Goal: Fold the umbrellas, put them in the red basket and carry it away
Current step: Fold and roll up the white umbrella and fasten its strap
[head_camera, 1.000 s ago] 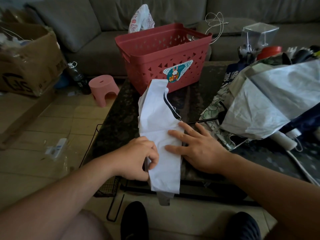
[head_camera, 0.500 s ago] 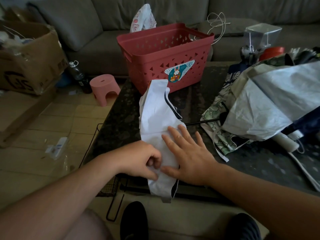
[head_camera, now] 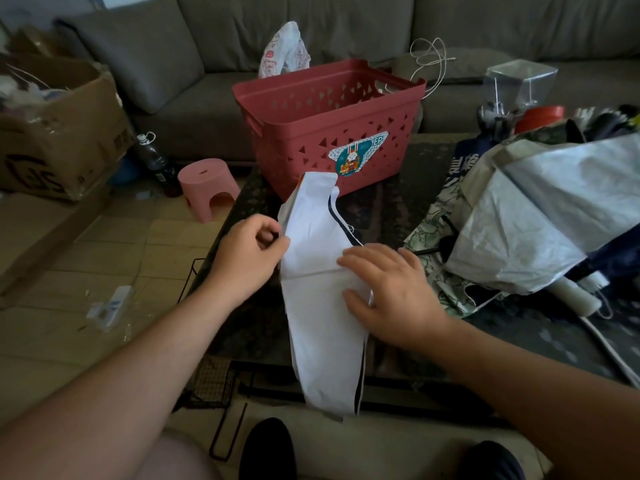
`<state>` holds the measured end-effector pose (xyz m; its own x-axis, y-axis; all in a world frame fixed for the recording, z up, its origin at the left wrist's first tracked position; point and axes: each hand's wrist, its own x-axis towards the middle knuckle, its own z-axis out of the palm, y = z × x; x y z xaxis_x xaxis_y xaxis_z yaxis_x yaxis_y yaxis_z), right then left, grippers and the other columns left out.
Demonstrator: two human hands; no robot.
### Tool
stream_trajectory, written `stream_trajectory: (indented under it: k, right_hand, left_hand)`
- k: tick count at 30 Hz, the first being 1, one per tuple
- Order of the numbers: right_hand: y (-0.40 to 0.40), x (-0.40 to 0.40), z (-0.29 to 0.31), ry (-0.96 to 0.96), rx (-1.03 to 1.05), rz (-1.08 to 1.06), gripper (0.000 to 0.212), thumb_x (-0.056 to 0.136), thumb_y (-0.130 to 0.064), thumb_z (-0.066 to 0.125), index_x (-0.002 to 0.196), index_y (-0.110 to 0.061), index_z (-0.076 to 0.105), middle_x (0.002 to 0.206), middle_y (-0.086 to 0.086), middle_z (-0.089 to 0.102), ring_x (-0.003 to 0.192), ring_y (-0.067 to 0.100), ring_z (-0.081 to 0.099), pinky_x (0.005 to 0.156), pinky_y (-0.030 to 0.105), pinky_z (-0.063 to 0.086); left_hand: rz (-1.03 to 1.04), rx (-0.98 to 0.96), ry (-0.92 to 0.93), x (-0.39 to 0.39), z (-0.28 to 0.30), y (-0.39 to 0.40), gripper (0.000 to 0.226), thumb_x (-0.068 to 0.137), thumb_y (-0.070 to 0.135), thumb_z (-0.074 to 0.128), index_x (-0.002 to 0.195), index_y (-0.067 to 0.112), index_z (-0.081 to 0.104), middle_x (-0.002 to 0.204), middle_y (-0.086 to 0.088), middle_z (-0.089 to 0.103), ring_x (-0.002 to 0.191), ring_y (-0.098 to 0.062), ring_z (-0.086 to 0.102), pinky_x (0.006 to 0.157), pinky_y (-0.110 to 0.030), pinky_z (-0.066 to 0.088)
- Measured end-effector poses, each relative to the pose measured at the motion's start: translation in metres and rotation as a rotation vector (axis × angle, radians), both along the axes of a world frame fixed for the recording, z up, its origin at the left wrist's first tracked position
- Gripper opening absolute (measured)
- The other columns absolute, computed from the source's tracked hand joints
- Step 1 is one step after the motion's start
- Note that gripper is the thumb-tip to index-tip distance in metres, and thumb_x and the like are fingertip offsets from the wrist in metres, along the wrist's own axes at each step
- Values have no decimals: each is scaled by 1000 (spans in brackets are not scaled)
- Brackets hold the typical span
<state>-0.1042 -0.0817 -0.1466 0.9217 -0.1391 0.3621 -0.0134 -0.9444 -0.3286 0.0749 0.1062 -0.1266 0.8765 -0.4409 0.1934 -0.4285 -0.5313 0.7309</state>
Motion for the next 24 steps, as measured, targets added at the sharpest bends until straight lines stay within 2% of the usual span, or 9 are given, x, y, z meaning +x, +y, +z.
stream_trajectory:
  k: [3, 7, 11, 13, 15, 17, 19, 22, 24]
  right_hand:
    - [-5, 15, 11, 49, 117, -119, 50, 89, -43, 50, 138, -36, 59, 140, -13, 56, 130, 21, 50, 107, 53, 41]
    - [-17, 36, 16, 207, 281, -166, 52, 93, -38, 56, 145, -35, 52, 141, -9, 56, 128, 23, 51, 108, 54, 44]
    - [-23, 51, 20, 267, 380, -210, 58, 89, -47, 58, 146, -37, 49, 133, -7, 60, 122, 23, 56, 105, 53, 48]
    - [-27, 56, 23, 246, 404, -225, 59, 91, -47, 62, 147, -35, 49, 131, -6, 62, 119, 24, 57, 104, 49, 49]
    - [-31, 58, 26, 211, 421, -233, 59, 92, -47, 64, 147, -32, 51, 128, -6, 65, 116, 24, 59, 103, 45, 49]
    - [-34, 58, 30, 180, 417, -211, 60, 91, -51, 65, 147, -30, 54, 126, -6, 64, 115, 23, 59, 103, 43, 49]
    - [-37, 57, 35, 142, 410, -165, 60, 91, -54, 67, 144, -29, 56, 124, -9, 61, 114, 18, 58, 102, 40, 49]
    - [-39, 53, 46, 75, 475, -90, 49, 90, -47, 76, 133, -28, 65, 117, -19, 56, 106, 3, 57, 90, 19, 45]
    - [-39, 51, 54, 23, 561, -32, 39, 87, -40, 81, 123, -28, 69, 112, -25, 57, 98, -8, 59, 84, 12, 47]
  left_hand:
    - [33, -54, 136, 7, 1, -17, 31, 93, 43, 73, 119, 29, 66, 104, 9, 64, 93, -11, 63, 82, -34, 54]
    - [21, -81, 274, 11, 1, -36, 38, 92, 46, 73, 122, 23, 71, 103, 3, 73, 95, -17, 70, 91, -45, 60]
    - [63, -74, 305, 13, 6, -50, 20, 93, 43, 73, 105, 28, 73, 98, 4, 76, 90, -18, 73, 90, -49, 63]
    - [61, -83, 295, 12, 10, -54, 12, 91, 42, 73, 90, 30, 73, 93, 3, 77, 87, -19, 74, 87, -52, 63]
    - [47, -128, 296, 8, 16, -57, 9, 90, 40, 74, 88, 31, 74, 90, 5, 78, 85, -17, 75, 86, -51, 64]
    - [6, -216, 336, 2, 24, -58, 3, 90, 34, 74, 93, 34, 75, 92, 9, 79, 87, -15, 76, 88, -51, 64]
    - [-77, -322, 389, -5, 32, -55, 18, 86, 30, 74, 103, 35, 77, 101, 10, 80, 97, -15, 76, 94, -52, 62]
    - [-202, -416, 381, -15, 43, -50, 39, 83, 30, 70, 122, 31, 74, 114, 8, 79, 109, -17, 74, 99, -52, 59]
    - [-217, -441, 307, -23, 50, -46, 31, 85, 32, 70, 115, 31, 76, 110, 5, 80, 104, -20, 76, 95, -55, 61]
